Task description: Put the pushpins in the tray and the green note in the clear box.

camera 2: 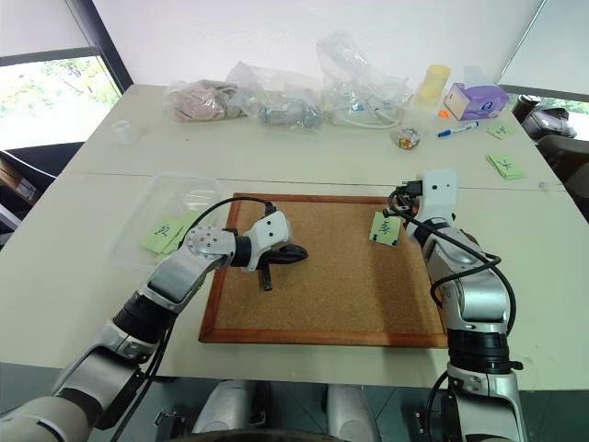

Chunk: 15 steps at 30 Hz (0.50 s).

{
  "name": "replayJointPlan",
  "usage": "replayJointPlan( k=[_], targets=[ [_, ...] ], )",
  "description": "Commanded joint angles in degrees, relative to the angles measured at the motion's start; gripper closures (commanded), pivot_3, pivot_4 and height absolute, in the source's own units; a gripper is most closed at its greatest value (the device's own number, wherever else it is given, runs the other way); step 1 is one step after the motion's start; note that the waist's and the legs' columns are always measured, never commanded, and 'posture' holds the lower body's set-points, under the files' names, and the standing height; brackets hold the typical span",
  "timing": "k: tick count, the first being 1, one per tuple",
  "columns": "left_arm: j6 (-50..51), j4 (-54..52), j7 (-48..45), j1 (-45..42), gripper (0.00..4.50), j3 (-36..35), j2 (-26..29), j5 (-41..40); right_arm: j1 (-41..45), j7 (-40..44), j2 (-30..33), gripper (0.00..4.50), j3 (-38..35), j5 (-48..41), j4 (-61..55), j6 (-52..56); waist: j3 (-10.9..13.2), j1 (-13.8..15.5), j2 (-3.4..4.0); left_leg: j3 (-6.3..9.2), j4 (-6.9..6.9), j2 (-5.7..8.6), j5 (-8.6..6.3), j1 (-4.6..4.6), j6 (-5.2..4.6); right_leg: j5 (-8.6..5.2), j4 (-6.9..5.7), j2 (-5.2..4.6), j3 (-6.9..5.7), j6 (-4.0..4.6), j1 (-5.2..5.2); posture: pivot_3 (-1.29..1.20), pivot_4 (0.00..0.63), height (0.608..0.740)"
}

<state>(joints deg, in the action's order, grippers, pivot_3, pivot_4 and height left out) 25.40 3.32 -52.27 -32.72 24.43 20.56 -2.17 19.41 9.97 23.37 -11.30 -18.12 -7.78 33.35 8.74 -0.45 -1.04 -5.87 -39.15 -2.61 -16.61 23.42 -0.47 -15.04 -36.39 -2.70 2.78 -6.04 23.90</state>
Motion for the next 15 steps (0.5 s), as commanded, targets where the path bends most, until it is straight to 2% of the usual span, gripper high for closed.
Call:
replayJointPlan(
  k=[1, 9, 15],
  targets=[
    [0.4, 1.5, 0.0, 0.6, 4.5, 1.7, -0.2, 1.5, -2.2, -1.9, 1.0, 4.37, -5.7, -0.2, -5.1, -0.1, 0.0, 0.2, 0.0, 0.0, 0.0, 0.0, 0.0, 0.0, 0.0, 0.0, 0.0, 0.0, 0.0, 0.0, -0.01, 0.0, 0.15, 0.737],
    [0.5, 1.5, 0.1, 0.7, 4.5, 1.5, -0.7, 1.7, -15.7, -1.2, 3.4, 4.37, -14.5, -0.9, -12.2, 2.7, -0.1, 0.7, 0.1, -0.02, 0.01, 0.0, -0.01, -0.03, -0.02, -0.01, 0.04, 0.01, 0.02, 0.02, -0.02, 0.0, 0.15, 0.737],
    [0.2, 2.2, -0.2, 0.3, 4.5, 1.6, -0.9, 1.7, -20.8, -0.5, 3.1, 4.37, -15.9, -1.4, -14.0, 4.4, -0.2, 0.6, 0.28, -0.01, 0.01, -0.01, -0.01, -0.07, -0.02, -0.1, 0.04, 0.02, 0.04, 0.17, -0.06, 0.0, 0.15, 0.737]
  ],
)
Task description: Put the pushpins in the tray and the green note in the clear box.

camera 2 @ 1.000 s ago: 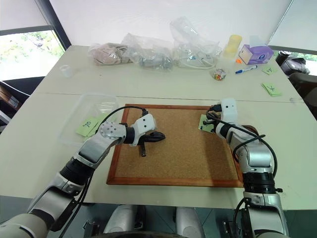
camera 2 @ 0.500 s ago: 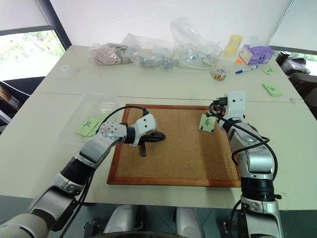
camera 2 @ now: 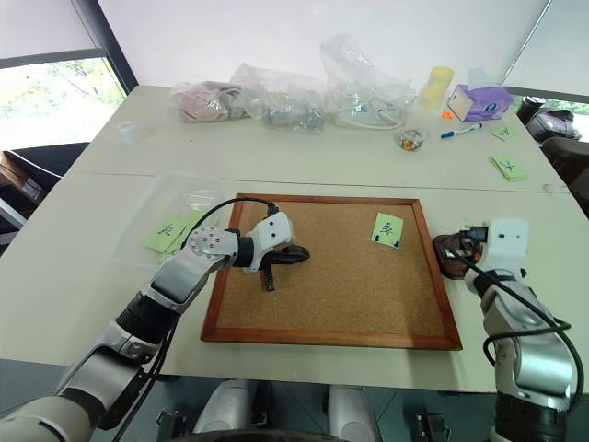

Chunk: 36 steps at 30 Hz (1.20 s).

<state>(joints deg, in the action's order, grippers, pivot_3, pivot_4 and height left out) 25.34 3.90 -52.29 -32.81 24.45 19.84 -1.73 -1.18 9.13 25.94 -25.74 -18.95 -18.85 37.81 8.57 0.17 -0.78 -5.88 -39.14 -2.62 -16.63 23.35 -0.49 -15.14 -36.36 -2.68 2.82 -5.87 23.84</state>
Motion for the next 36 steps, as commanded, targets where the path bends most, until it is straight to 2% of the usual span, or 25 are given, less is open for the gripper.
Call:
replayJointPlan(
  k=[1, 13, 15, 17, 23, 32, 36],
  targets=[
    [0.1, 1.7, -0.2, 0.3, 4.5, 1.6, -0.2, 1.3, -0.6, 0.3, 0.4, 4.37, -1.5, -0.4, -2.8, -0.1, 0.0, 0.0, 0.05, 0.01, 0.0, 0.0, 0.0, -0.01, 0.0, 0.0, 0.0, 0.0, 0.0, 0.0, -0.01, 0.0, 0.15, 0.737],
    [-0.8, 3.0, -0.3, -0.4, 4.5, 1.4, 0.1, 2.0, -1.3, 0.7, -0.6, 4.37, -1.6, -0.2, 1.1, -1.2, -0.1, 0.2, 0.15, 0.03, 0.0, 0.05, -0.01, -0.01, -0.01, -0.01, 0.03, 0.0, -0.01, 0.01, -0.05, 0.0, 0.15, 0.737],
    [-0.9, 3.2, -0.4, -0.6, 4.5, 1.2, 0.3, 2.0, -1.1, 0.8, -0.8, 3.85, -2.0, -0.7, 1.8, -1.1, -0.1, 0.2, 0.16, 0.03, 0.0, 0.05, -0.01, -0.02, -0.01, -0.01, 0.03, 0.0, -0.01, 0.01, -0.05, 0.0, 0.15, 0.737],
    [-1.0, 3.4, -0.4, -0.7, 4.5, 1.1, 0.3, 2.1, -0.9, 0.9, -0.8, 3.15, -2.1, -0.9, 2.2, -1.1, -0.1, 0.2, 0.16, 0.03, 0.0, 0.05, -0.01, -0.02, -0.01, -0.01, 0.03, 0.0, -0.01, 0.01, -0.06, 0.0, 0.15, 0.737],
    [-1.1, 3.4, -0.3, -0.7, 4.5, 1.1, 0.2, 2.0, -1.0, 0.8, -0.4, 0.03, -2.2, -0.8, 2.4, -1.6, -0.1, 0.2, 0.17, 0.03, 0.0, 0.04, -0.01, -0.03, -0.01, -0.01, 0.03, 0.0, 0.0, 0.02, -0.06, 0.0, 0.15, 0.737],
    [-1.3, 3.7, -0.3, -0.8, 4.5, 1.0, 0.1, 2.0, 0.0, 1.6, 0.0, 0.03, -3.7, -1.9, -1.4, -5.2, -0.1, 0.2, 0.18, 0.03, 0.0, 0.05, -0.01, -0.03, -0.01, -0.01, 0.03, 0.0, 0.0, 0.01, -0.07, 0.0, 0.15, 0.737],
    [-1.4, 3.8, -0.4, -0.9, 4.5, 1.0, 0.0, 1.9, -1.8, 7.9, 2.2, 0.03, 2.7, -3.5, -6.0, -2.8, -0.2, 0.1, 0.19, 0.05, 0.0, 0.04, -0.01, -0.04, -0.01, -0.01, 0.03, 0.02, -0.01, 0.01, -0.08, 0.0, 0.15, 0.737]
  ],
)
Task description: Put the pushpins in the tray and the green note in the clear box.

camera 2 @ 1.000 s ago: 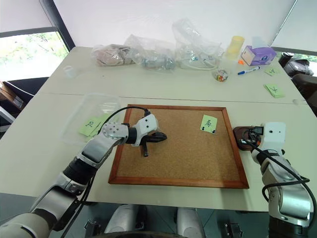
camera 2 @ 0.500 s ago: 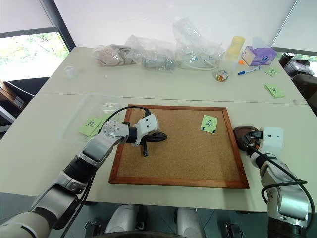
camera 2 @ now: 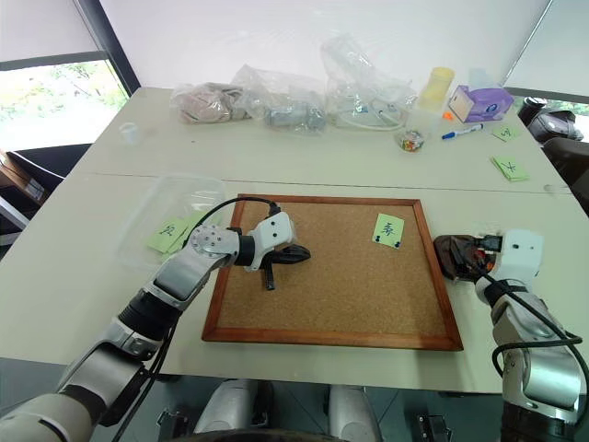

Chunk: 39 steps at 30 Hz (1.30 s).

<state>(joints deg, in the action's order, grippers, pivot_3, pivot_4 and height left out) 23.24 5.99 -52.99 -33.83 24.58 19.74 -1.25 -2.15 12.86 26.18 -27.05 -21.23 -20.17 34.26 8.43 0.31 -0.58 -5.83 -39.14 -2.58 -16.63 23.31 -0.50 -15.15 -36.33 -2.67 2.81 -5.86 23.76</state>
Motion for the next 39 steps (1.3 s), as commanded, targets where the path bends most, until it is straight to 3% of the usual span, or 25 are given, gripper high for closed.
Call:
replayJointPlan(
  k=[1, 9, 19, 20, 21, 28, 39],
  targets=[
    [0.7, 1.7, 0.3, 0.1, 4.5, 0.9, 0.1, 1.4, -1.4, 5.3, 2.0, 0.03, 6.2, -0.8, -5.1, 0.6, 0.0, 0.0, -0.02, 0.01, 0.0, -0.01, 0.0, -0.01, 0.0, 0.0, 0.0, 0.0, 0.0, 0.0, -0.02, 0.0, 0.15, 0.737],
    [0.5, 2.1, 0.5, -0.1, 4.5, 0.9, -0.1, 1.7, 0.2, 5.8, -2.8, 0.03, 13.3, 0.0, -2.4, -1.8, 0.0, 0.0, -0.04, 0.03, -0.01, -0.04, 0.0, -0.03, -0.01, -0.01, 0.04, -0.01, -0.03, 0.02, -0.06, 0.0, 0.15, 0.737],
    [0.9, 1.3, 0.8, 0.6, 4.5, 0.9, -0.1, 1.6, 0.9, 5.9, -4.2, 0.03, 13.4, 0.0, 0.3, -3.8, 0.0, 0.1, -0.04, 0.03, -0.01, -0.04, 0.0, -0.03, -0.01, -0.01, 0.04, -0.01, -0.03, 0.03, -0.06, 0.0, 0.15, 0.737],
    [0.9, 1.3, 0.8, 0.6, 4.5, 0.9, -0.1, 1.6, 1.0, 5.9, -4.3, 0.54, 13.4, -0.1, 0.5, -3.8, 0.0, 0.1, -0.04, 0.03, -0.01, -0.05, 0.0, -0.03, -0.01, -0.01, 0.04, -0.01, -0.03, 0.03, -0.06, 0.0, 0.15, 0.737],
    [0.9, 1.3, 0.8, 0.6, 4.5, 0.9, -0.1, 1.6, 1.1, 6.0, -4.4, 0.76, 13.3, -0.2, 0.7, -3.8, 0.0, 0.1, -0.04, 0.03, -0.01, -0.05, 0.0, -0.03, -0.01, -0.01, 0.04, -0.01, -0.03, 0.03, -0.06, 0.0, 0.15, 0.737],
    [0.9, 1.2, 0.8, 0.6, 4.5, 0.9, -0.2, 1.6, 1.7, 6.3, -5.3, 4.32, 12.2, -1.5, 3.7, -3.8, 0.0, 0.1, -0.04, 0.03, -0.01, -0.05, 0.0, -0.03, -0.01, -0.01, 0.04, -0.01, -0.03, 0.03, -0.06, 0.0, 0.15, 0.737],
    [1.6, 0.9, 0.6, 0.7, 4.5, 1.1, 0.3, 1.7, 0.4, 6.5, -6.1, 4.42, 11.3, -0.5, 2.7, -9.1, 0.0, 0.1, -0.03, 0.03, -0.01, -0.05, 0.0, -0.03, -0.01, -0.01, 0.04, -0.01, -0.03, 0.02, -0.06, 0.0, 0.15, 0.737]
  ],
)
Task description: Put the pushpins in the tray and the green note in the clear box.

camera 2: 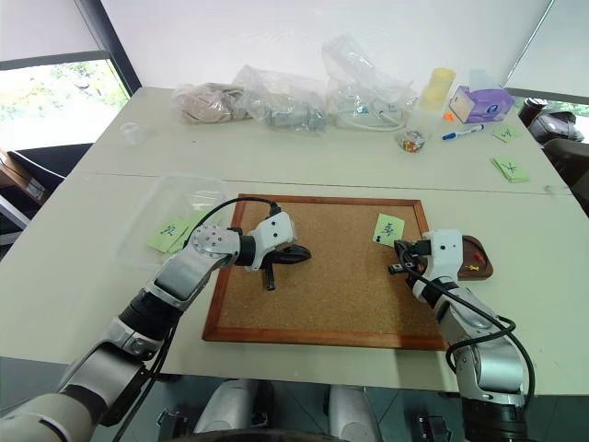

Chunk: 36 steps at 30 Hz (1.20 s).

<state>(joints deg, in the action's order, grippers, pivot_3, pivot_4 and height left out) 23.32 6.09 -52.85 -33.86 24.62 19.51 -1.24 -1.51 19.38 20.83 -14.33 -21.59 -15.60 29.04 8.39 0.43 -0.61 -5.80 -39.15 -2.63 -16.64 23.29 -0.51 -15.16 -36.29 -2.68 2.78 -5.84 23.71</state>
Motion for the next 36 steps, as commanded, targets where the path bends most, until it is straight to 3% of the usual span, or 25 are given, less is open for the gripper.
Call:
replayJointPlan(
  k=[1, 7, 14, 21, 31, 34, 36],
  targets=[
    [1.6, 1.1, 0.6, 0.7, 4.5, 1.2, 0.7, 2.0, -0.2, -0.5, -1.1, 4.42, -2.3, -0.1, -2.1, -5.4, 0.0, 0.0, 0.0, 0.0, 0.0, 0.0, 0.0, 0.0, 0.0, 0.0, 0.0, 0.0, 0.0, 0.0, 0.0, 0.0, 0.15, 0.737],
    [1.5, 1.9, 0.5, 0.9, 4.5, 1.7, 1.1, 2.6, 0.2, -3.1, -2.4, 4.42, -5.1, 0.6, -1.9, -11.6, 0.0, -0.1, 0.0, -0.01, 0.0, 0.01, 0.0, -0.01, 0.0, 0.0, 0.0, 0.0, 0.0, 0.0, -0.01, 0.0, 0.15, 0.737],
    [1.4, 2.1, 0.4, 0.9, 4.5, 1.8, 1.2, 2.7, -0.1, -6.3, -3.7, 4.42, -9.1, -2.1, -2.7, -11.3, 0.0, -0.2, 0.01, -0.01, 0.01, -0.04, 0.0, -0.05, 0.0, 0.0, 0.0, 0.0, 0.01, 0.0, -0.05, 0.0, 0.15, 0.737],
    [1.3, 1.9, 0.3, 0.8, 4.5, 2.0, 1.0, 2.6, -1.6, -9.9, 1.0, 4.42, -11.9, 2.1, 2.9, -7.3, 0.0, -0.2, 0.02, -0.01, 0.01, -0.06, 0.0, -0.07, 0.0, -0.01, 0.0, -0.01, 0.01, 0.02, -0.05, 0.0, 0.15, 0.737],
    [1.4, 1.7, 0.4, 0.9, 4.5, 1.9, 0.9, 2.6, -1.0, -9.5, 2.6, 4.42, -11.5, 4.1, 7.3, -6.8, -0.1, -0.3, 0.08, -0.01, 0.01, -0.06, 0.0, -0.08, 0.0, -0.01, 0.0, -0.01, 0.02, 0.02, -0.06, 0.0, 0.15, 0.737],
    [1.4, 1.7, 0.4, 0.9, 4.5, 1.9, 1.0, 2.6, -0.8, -9.4, 2.5, 3.57, -11.6, 4.0, 7.5, -6.8, -0.1, -0.2, 0.08, -0.01, 0.01, -0.06, 0.0, -0.09, 0.0, -0.01, 0.0, -0.01, 0.02, 0.02, -0.07, 0.0, 0.15, 0.737],
    [1.4, 1.7, 0.4, 0.9, 4.5, 1.9, 1.0, 2.6, -0.6, -9.3, 2.5, 2.6, -11.7, 4.1, 7.8, -7.0, -0.1, -0.2, 0.08, -0.01, 0.01, -0.06, 0.0, -0.08, 0.0, -0.01, 0.01, -0.01, 0.02, 0.02, -0.07, 0.0, 0.15, 0.737]
  ],
)
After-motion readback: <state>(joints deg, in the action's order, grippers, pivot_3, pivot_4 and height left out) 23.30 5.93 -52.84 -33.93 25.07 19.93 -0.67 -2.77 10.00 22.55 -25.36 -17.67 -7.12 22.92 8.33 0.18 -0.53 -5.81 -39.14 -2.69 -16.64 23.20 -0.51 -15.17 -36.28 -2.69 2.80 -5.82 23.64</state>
